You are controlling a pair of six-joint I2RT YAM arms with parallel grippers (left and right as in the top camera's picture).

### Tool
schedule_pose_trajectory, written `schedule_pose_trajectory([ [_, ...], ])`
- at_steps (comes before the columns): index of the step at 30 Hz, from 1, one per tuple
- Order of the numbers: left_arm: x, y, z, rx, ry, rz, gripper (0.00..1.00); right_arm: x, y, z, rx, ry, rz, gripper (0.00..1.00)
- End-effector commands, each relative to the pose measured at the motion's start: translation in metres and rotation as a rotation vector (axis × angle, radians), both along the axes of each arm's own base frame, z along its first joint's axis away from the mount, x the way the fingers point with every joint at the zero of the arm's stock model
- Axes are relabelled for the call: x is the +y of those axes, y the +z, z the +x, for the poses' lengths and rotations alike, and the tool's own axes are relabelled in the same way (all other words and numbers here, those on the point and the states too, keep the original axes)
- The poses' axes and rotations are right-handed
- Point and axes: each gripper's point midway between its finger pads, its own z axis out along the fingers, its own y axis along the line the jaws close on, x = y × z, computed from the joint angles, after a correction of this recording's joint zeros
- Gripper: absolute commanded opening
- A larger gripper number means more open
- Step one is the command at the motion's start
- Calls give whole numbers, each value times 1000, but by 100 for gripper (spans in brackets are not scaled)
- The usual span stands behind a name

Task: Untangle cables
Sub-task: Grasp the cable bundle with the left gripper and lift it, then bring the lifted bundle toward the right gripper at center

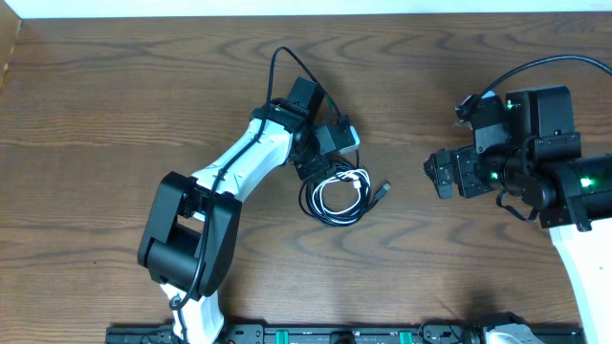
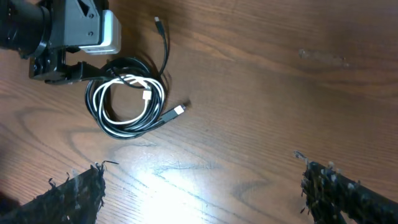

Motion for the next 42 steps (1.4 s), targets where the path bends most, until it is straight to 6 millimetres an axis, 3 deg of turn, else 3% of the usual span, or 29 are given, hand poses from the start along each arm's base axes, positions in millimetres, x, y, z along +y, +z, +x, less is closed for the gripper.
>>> schedule_pose_trajectory([
  [1,-1,-19,-6,58,0,2,61,3,5,-2,1,0,17,99],
  [5,0,-27,-8,83,10,12,56,2,3,-5,14,0,14,99],
  [7,0,-27,-8,81,10,13,41,2,3,-5,14,0,14,99],
  [9,1,-27,-8,78,11,17,9,2,3,-5,14,0,14,99],
  [10,2,-27,-7,73,13,23,8,2,3,-5,14,0,13,99],
  [13,5,-18,-6,50,16,39,8,2,3,-4,10,0,13,99],
  [17,8,28,-1,-43,25,24,7,3,6,0,-8,0,18,99],
  [18,8,55,2,-111,30,2,8,4,7,1,-17,0,20,99],
  [21,9,105,1,-224,35,-56,7,4,9,5,-33,0,23,99],
  [23,11,156,-4,-332,69,-128,7,5,9,9,-41,1,25,99],
  [27,15,205,-17,-438,83,-197,8,8,8,14,-43,2,36,99],
  [34,-6,228,-40,-470,33,-253,8,12,0,25,-30,8,41,99],
  [38,-30,236,-50,-501,-29,-294,7,39,-5,36,-4,88,166,99],
  [42,-40,248,-52,-541,-50,-329,8,53,-24,49,35,121,166,98],
])
